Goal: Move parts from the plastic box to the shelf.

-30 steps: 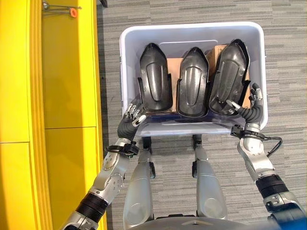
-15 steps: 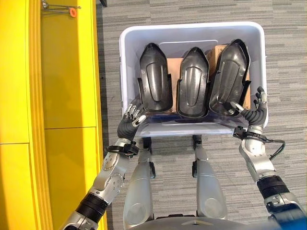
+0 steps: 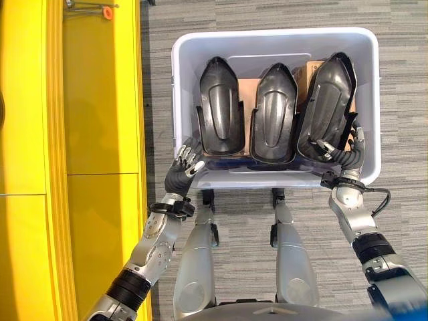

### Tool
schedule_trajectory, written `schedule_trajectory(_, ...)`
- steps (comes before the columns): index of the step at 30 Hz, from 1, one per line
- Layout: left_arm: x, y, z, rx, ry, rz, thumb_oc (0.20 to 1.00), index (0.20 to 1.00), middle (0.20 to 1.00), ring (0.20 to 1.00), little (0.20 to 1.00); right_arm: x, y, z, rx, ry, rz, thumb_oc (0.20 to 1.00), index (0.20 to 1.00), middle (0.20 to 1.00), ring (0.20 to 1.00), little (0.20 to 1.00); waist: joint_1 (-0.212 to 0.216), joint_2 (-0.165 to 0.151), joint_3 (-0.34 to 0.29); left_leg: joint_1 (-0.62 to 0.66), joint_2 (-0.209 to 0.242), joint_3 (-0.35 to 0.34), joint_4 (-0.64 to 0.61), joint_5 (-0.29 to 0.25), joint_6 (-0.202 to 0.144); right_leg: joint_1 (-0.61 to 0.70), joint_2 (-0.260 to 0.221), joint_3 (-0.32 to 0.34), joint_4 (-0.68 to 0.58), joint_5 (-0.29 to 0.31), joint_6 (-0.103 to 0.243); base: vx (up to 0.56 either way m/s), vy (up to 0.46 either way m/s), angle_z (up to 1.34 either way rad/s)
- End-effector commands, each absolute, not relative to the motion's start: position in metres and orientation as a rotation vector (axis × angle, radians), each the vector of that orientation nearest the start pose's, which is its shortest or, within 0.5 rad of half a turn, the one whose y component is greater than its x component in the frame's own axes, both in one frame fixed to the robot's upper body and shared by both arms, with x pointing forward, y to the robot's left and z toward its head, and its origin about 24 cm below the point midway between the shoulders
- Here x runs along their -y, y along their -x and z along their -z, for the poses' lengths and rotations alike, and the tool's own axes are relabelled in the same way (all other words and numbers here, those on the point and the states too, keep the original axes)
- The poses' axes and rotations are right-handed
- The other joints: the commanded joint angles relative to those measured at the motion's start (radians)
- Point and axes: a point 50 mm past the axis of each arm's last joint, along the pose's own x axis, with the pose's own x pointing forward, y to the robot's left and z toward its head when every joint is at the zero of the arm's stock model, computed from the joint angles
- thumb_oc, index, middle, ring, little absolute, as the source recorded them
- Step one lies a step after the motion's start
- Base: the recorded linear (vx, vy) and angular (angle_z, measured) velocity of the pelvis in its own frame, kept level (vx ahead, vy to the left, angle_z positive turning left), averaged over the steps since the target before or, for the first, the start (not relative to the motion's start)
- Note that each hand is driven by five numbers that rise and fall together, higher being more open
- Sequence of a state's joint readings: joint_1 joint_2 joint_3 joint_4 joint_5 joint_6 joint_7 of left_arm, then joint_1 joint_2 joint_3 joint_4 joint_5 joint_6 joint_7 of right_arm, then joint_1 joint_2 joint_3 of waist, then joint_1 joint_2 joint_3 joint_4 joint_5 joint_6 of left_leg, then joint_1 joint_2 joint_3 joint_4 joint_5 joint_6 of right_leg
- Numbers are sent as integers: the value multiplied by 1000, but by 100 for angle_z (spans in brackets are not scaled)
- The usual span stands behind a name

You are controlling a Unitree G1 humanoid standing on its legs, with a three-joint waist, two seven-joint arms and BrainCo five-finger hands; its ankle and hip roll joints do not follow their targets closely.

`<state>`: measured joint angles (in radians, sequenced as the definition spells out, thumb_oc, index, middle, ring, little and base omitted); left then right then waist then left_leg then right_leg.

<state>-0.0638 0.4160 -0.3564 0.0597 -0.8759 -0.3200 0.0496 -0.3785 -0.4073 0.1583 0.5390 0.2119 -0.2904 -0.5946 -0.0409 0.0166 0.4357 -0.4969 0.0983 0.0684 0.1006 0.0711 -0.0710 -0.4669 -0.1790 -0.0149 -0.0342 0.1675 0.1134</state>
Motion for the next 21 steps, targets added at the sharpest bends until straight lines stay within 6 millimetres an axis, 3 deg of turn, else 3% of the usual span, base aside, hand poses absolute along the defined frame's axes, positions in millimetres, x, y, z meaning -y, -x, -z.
schedule_trajectory(1, -162, -252, -70, 174, 477, 215, 1000, 1000, 1000, 1000, 1000, 253, -321, -79, 189, 231, 578, 1000, 1000, 1000, 1000, 1000, -1, 22, -33, -28, 23, -28, 86, -67, -3, -73, -41, 17, 196, -86, 22, 0, 0, 0)
schedule_trajectory(11, -162, -250, -70, 164, 475, 227, 1000, 1000, 1000, 1000, 1000, 262, -325, -69, 112, 228, 614, 1000, 1000, 1000, 1000, 1000, 5, 32, -18, -42, 25, -32, 92, -66, -4, -94, -37, 17, 214, -94, 17, 1, -1, 2)
schedule_trajectory(21, -158, -250, -70, 152, 475, 254, 1000, 1000, 1000, 1000, 1000, 262, -340, -77, 89, 229, 604, 1000, 1000, 1000, 1000, 1000, 17, 41, -9, -57, 24, -33, 95, -64, -2, -115, -34, 14, 230, -97, 15, 0, 0, 0)
